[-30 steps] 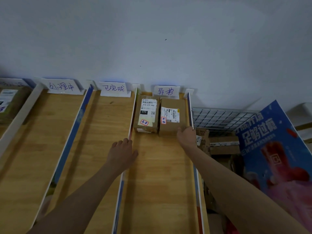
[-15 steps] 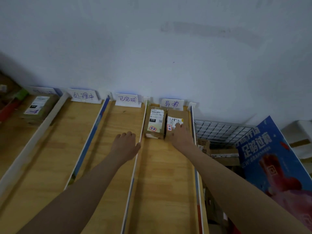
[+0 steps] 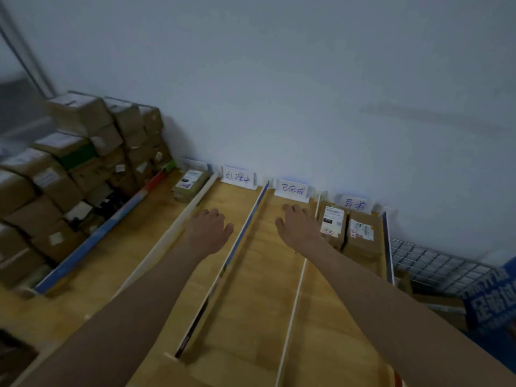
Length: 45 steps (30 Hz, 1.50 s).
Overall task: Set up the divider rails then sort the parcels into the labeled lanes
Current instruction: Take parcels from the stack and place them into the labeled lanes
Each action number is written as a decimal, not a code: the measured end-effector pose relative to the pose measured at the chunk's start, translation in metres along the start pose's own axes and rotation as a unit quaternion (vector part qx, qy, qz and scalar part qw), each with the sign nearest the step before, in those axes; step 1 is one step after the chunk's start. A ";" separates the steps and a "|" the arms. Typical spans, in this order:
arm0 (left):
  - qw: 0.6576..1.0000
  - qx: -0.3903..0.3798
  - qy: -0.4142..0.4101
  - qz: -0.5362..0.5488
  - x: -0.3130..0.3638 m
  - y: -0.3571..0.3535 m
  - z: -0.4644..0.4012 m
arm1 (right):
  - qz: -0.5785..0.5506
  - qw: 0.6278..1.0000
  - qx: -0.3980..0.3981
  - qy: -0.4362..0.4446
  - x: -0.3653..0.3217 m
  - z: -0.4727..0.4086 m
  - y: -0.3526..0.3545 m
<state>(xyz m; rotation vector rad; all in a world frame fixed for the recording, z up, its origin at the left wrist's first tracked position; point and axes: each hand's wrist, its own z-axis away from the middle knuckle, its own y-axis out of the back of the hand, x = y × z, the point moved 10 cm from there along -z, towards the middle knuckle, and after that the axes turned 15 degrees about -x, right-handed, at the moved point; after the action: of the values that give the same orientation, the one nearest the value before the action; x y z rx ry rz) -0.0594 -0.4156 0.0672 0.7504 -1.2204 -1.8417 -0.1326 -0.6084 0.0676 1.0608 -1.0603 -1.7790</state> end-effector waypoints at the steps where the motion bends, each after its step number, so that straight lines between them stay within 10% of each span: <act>1: 1.000 0.001 0.012 0.003 -0.021 0.000 0.014 | 0.002 1.000 0.004 0.009 -0.023 0.006 -0.003; 18: 0.989 0.005 0.145 0.034 -0.311 -0.014 0.176 | 0.034 0.992 0.006 0.123 -0.337 0.045 -0.042; 45: 0.970 0.028 0.238 0.045 -0.611 0.029 0.101 | -0.035 0.974 -0.094 0.202 -0.608 -0.152 -0.081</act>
<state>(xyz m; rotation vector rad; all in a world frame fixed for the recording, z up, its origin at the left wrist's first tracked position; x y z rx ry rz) 0.1828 0.1474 0.1614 1.0768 -0.9732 -1.4444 0.1946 -0.0690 0.1036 1.2822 -0.6013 -1.5878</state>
